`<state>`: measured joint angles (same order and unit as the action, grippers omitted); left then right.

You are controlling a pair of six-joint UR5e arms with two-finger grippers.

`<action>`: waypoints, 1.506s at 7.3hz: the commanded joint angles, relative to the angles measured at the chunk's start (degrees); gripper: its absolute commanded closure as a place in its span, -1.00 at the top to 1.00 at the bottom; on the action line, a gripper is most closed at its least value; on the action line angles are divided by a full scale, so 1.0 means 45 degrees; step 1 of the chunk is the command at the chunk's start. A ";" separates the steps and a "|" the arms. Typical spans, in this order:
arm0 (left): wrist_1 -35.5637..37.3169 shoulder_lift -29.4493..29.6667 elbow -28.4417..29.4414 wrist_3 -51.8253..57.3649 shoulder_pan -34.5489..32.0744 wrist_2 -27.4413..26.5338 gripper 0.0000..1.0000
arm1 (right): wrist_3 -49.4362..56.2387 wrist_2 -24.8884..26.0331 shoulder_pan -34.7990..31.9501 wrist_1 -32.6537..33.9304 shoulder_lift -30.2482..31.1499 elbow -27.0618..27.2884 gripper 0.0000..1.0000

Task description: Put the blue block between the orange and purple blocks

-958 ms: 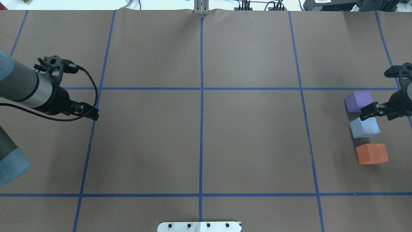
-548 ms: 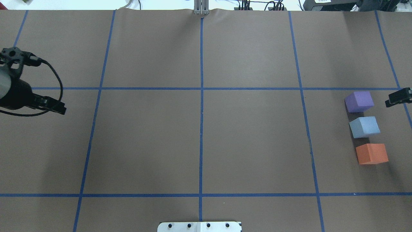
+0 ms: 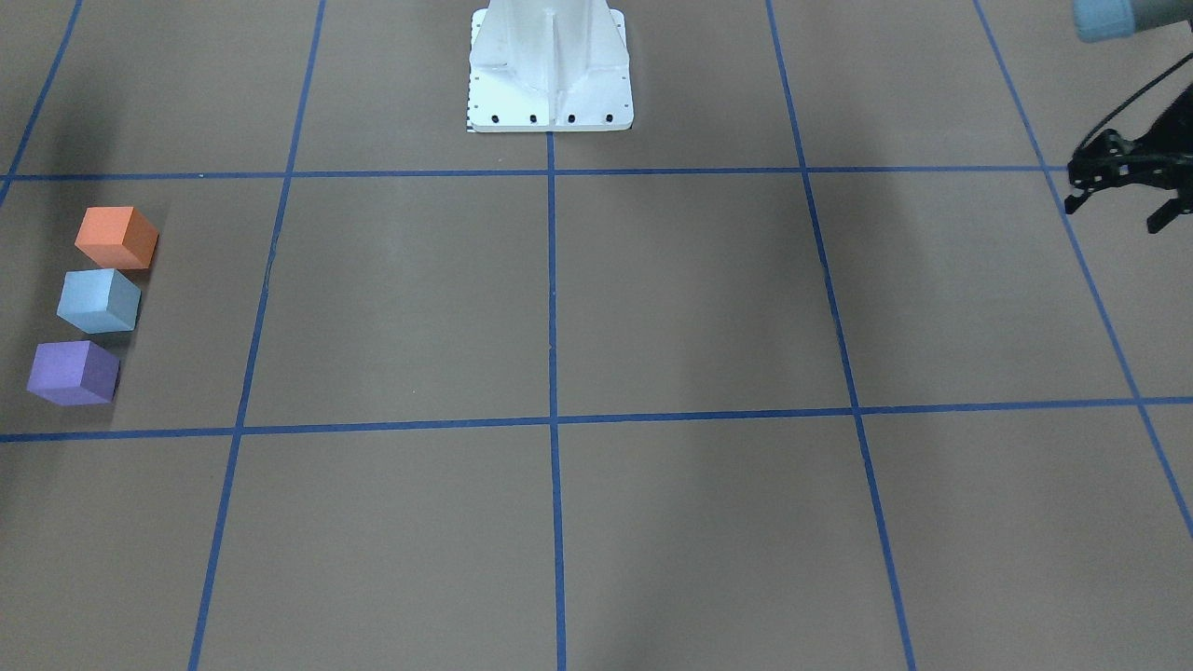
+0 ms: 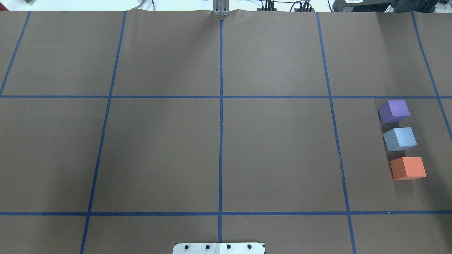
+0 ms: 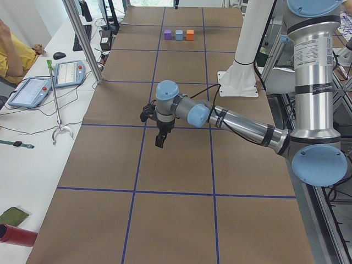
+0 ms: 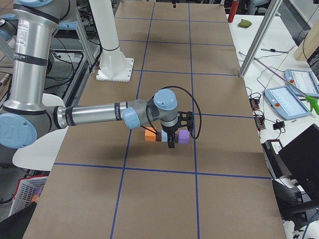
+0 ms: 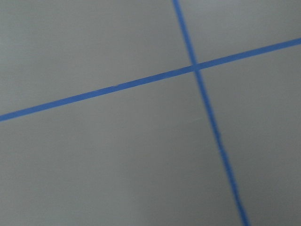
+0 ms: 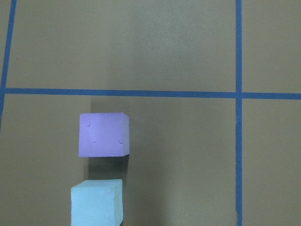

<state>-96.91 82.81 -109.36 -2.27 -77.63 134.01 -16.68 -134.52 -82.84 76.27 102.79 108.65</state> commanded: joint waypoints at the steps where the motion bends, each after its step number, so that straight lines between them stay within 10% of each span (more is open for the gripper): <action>1: 0.0128 0.0325 0.2539 0.2904 -0.2547 0.1373 0.99 | 0.1087 -0.0087 -0.0865 0.0004 0.1214 0.0035 1.00; 6: 0.4039 0.1828 0.1942 0.1187 -0.2787 0.0183 0.99 | 0.3406 0.0069 -0.0752 0.3866 -0.0010 0.0911 1.00; 11: 0.4212 0.1520 0.1255 0.1168 -0.2944 0.0319 0.99 | 0.3687 0.1710 -0.0576 0.3930 -0.0439 0.0758 1.00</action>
<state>-77.68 89.74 -103.67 3.08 -90.92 135.55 -0.18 -127.08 -85.51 93.95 101.27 112.12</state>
